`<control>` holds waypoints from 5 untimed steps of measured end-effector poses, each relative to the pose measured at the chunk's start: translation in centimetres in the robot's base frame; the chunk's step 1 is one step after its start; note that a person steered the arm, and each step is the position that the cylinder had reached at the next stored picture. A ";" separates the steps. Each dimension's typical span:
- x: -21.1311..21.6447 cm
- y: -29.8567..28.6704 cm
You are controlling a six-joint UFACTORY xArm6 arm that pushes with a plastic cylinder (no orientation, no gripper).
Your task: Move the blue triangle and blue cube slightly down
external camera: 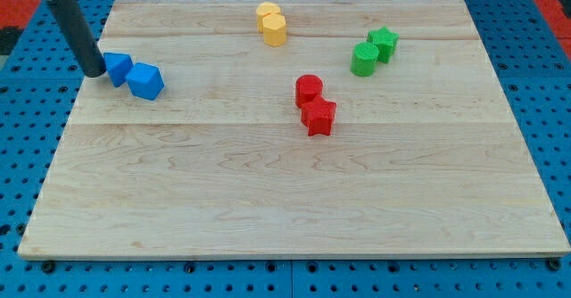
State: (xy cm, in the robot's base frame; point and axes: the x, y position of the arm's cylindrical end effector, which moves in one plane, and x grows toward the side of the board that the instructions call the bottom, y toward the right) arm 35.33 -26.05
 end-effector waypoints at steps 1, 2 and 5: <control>0.3 2.6; -3.0 -0.7; 5.5 5.9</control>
